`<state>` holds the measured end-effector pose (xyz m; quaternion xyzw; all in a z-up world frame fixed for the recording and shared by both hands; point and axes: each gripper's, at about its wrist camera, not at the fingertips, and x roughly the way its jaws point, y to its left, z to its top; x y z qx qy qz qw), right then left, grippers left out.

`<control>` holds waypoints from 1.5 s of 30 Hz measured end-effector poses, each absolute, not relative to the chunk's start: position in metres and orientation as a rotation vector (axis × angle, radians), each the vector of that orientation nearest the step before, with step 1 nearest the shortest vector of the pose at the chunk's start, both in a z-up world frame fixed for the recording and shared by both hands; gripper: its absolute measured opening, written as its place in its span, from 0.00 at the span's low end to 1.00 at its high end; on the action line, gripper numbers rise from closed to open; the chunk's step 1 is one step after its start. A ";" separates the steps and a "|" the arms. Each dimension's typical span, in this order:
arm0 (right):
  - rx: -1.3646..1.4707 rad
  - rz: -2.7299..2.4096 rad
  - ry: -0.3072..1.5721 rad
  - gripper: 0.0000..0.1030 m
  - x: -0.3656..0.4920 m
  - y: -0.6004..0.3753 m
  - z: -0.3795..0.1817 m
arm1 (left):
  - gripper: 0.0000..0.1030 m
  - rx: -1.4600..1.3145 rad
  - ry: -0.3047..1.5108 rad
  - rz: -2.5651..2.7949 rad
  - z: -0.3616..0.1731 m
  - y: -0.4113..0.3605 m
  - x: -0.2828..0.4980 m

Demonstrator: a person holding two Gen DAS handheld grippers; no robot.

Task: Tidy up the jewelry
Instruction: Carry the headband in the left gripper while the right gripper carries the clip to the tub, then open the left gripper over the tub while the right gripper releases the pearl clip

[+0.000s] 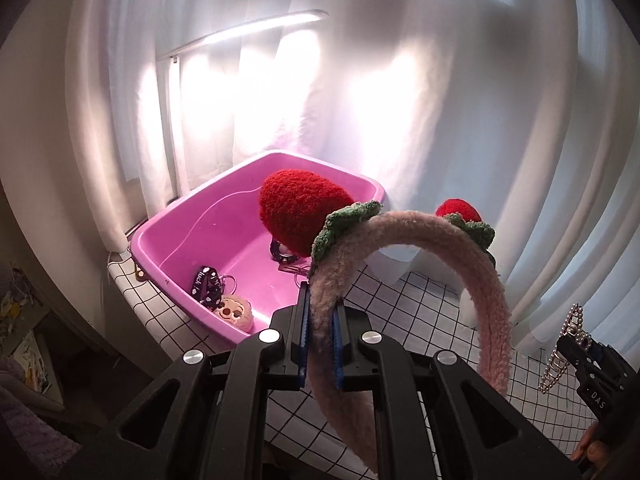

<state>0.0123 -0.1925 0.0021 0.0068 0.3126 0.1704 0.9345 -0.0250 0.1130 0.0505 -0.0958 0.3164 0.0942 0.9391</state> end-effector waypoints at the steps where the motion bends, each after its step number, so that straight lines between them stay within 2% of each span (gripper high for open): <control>1: 0.010 0.363 0.634 0.44 0.019 -0.182 0.005 | 0.10 -0.197 0.642 0.204 0.053 0.122 -0.023; 11: -0.035 0.474 0.598 0.44 0.092 -0.054 0.038 | 0.10 -0.188 0.617 0.260 0.064 0.226 0.019; 16: -0.065 0.484 0.601 0.44 0.134 0.005 0.045 | 0.10 -0.175 0.671 0.209 0.048 0.261 0.053; 27: -0.164 0.543 0.730 0.44 0.218 0.086 0.023 | 0.10 -0.128 0.864 0.169 -0.003 0.272 0.114; 35: -0.237 0.609 0.900 0.44 0.268 0.127 -0.009 | 0.11 -0.157 0.985 0.222 -0.029 0.274 0.138; 41: -0.288 0.601 1.029 0.44 0.296 0.146 -0.035 | 0.15 -0.195 1.057 0.268 -0.041 0.278 0.150; 45: -0.313 0.580 1.109 0.44 0.308 0.153 -0.052 | 0.20 -0.216 1.100 0.287 -0.050 0.278 0.156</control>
